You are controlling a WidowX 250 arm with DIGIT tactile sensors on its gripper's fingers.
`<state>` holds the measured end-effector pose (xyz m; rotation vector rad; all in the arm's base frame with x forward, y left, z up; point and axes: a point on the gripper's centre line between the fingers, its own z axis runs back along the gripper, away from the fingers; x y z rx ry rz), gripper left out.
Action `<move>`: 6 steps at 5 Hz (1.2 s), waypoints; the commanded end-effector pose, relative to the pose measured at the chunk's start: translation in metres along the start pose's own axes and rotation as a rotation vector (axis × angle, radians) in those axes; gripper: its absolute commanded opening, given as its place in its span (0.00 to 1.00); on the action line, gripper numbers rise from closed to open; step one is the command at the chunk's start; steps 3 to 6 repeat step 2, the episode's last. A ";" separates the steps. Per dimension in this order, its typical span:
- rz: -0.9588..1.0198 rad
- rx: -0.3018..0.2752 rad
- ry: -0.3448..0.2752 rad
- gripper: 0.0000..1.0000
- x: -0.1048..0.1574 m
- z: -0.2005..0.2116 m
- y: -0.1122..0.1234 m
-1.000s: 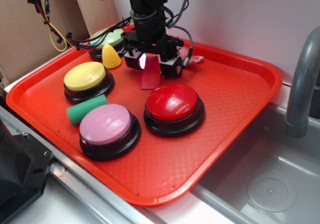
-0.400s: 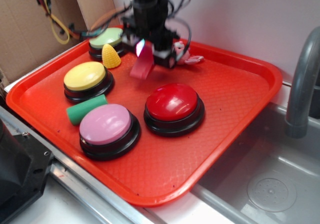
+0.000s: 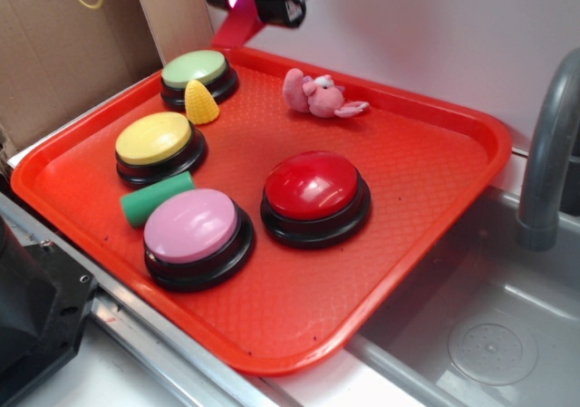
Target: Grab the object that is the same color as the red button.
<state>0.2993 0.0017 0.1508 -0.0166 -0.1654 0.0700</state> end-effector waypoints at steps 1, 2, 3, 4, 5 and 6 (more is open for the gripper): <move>-0.046 -0.097 -0.158 0.00 -0.026 0.065 0.001; -0.005 -0.036 -0.160 0.00 -0.027 0.056 0.006; -0.005 -0.036 -0.160 0.00 -0.027 0.056 0.006; -0.005 -0.036 -0.160 0.00 -0.027 0.056 0.006; -0.005 -0.036 -0.160 0.00 -0.027 0.056 0.006; -0.005 -0.036 -0.160 0.00 -0.027 0.056 0.006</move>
